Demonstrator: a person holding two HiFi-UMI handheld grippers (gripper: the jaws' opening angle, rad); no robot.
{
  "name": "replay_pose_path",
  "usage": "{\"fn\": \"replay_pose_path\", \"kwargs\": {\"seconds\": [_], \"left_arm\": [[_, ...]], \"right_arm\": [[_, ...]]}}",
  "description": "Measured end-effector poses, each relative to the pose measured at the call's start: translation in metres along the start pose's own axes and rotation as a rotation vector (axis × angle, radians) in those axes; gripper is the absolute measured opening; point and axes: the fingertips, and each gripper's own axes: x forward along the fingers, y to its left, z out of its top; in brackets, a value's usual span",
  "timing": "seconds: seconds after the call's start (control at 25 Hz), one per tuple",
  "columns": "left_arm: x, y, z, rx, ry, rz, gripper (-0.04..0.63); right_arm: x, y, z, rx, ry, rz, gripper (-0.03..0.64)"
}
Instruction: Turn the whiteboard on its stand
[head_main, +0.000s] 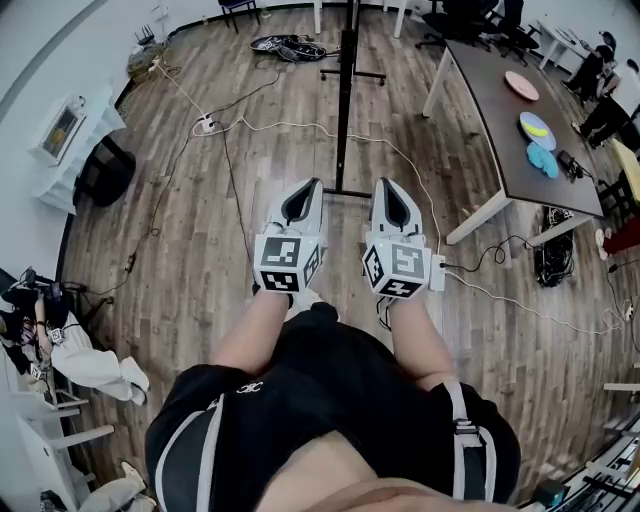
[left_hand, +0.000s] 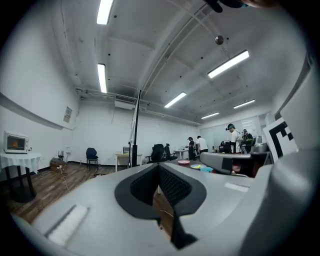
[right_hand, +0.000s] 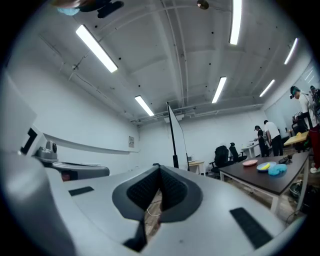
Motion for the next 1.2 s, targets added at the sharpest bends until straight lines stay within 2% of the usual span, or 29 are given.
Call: {"fn": "replay_pose_path", "kwargs": {"seconds": [0.16,0.48,0.84,1.2], "left_arm": [[0.002,0.001,-0.007,-0.004,0.017,-0.003,0.009],[0.031,0.016,-0.014,-0.017,0.021,0.000,0.009],[0.089,0.081,-0.006,-0.023,0.008,-0.012,0.009],[0.133,0.133,-0.004,-0.036,-0.004,-0.065,0.009]], "right_arm": [[0.000,-0.003,-0.008,0.044,0.015,-0.012,-0.003],[0.030,-0.005,-0.015,0.014,0.018,0.004,-0.003],[0.116,0.008,-0.015,-0.020,0.010,0.016,-0.003],[0.180,0.011,-0.024,-0.009,0.023,-0.054,-0.002]]}}
